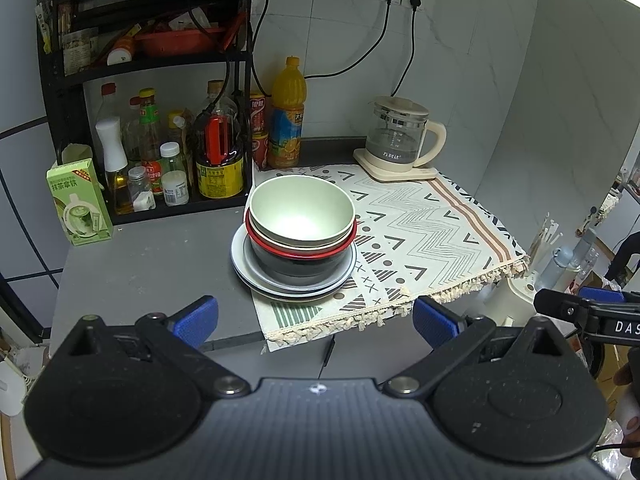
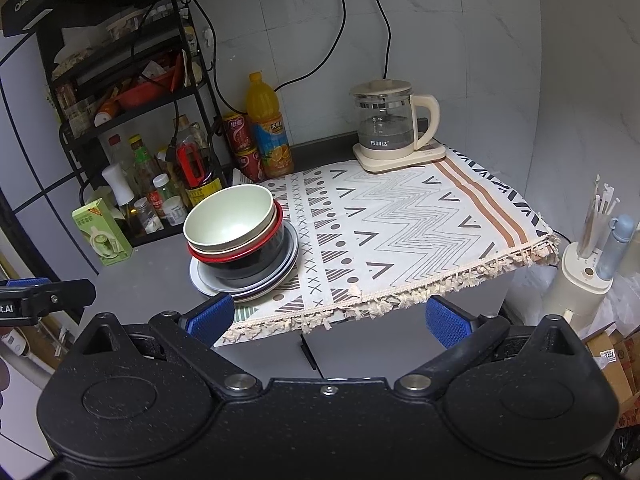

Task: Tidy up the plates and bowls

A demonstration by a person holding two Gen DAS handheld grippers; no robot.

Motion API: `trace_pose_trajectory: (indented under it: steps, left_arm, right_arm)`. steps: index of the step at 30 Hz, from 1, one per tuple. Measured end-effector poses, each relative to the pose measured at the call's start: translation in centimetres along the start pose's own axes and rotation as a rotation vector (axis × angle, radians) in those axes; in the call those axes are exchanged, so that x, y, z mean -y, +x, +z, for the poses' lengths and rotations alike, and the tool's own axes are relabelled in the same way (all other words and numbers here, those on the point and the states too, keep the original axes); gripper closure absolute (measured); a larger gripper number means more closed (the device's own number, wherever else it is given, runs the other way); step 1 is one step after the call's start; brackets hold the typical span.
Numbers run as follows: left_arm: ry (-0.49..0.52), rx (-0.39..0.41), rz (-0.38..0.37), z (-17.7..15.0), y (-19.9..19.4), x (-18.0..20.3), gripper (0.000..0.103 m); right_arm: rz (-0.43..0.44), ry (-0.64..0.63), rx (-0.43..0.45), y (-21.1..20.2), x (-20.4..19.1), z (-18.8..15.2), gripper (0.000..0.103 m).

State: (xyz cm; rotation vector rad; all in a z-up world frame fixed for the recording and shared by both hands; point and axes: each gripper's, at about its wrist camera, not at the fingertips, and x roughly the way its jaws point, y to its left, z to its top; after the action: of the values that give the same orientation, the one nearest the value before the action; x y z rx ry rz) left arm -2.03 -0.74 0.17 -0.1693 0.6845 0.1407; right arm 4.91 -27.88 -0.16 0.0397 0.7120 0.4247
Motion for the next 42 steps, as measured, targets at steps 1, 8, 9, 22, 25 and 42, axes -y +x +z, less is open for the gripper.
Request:
trace_pose_trajectory:
  steps: [1,8,9,22,25,42]
  left_arm:
    - [0.0,0.002,0.0,0.01,0.04,0.04,0.001]
    - [0.001,0.009,0.001,0.05,0.23,0.14,0.001]
    - [0.0,0.011,0.001,0.04,0.24,0.18,0.001]
    - [-0.014,0.009,-0.005,-0.11,0.15,0.45,0.001]
    - [-0.016,0.009,-0.003,-0.15,0.18,0.48,0.001]
    - [-0.011,-0.016,-0.015,-0.11,0.5,-0.18,0.001]
  right_arm:
    - [-0.001,-0.001,0.001,0.06,-0.02,0.0,0.0]
    - [0.001,0.006,0.007,-0.13,0.24,0.07,0.0]
    - [0.002,0.004,0.006,-0.14,0.28,0.09,0.0]
    - [0.002,0.003,0.0,-0.2,0.54,0.06,0.0]
    - [0.002,0.009,0.002,-0.34,0.61,-0.05,0.0]
    - [-0.002,0.023,-0.013,-0.22,0.22,-0.44,0.0]
